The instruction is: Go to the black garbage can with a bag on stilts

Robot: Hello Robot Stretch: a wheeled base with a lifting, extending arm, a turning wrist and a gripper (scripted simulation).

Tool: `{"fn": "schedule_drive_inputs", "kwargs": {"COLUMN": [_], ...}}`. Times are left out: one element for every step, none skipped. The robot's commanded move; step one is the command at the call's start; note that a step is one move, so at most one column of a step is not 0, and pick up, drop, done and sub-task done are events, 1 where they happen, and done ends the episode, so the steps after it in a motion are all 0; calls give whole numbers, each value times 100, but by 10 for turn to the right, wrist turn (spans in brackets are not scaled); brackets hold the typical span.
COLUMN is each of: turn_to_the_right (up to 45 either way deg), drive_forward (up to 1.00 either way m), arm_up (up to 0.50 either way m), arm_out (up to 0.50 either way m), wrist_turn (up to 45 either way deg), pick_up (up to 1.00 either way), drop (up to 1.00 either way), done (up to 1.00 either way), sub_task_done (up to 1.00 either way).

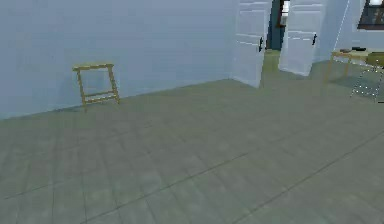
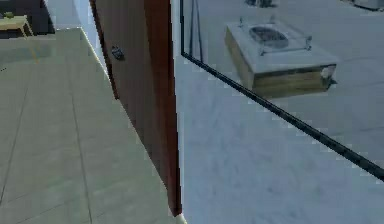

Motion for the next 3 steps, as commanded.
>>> {"fn": "schedule_drive_inputs", "kwargs": {"turn_to_the_right": [-300, 0, 450], "drive_forward": [0, 25, 0], "arm_up": [0, 0, 0], "arm_out": [0, 0, 0], "wrist_turn": [0, 0, 0], "pick_up": [0, 0, 0], "drop": [0, 0, 0], "done": [0, 0, 0], "sub_task_done": [0, 0, 0]}}
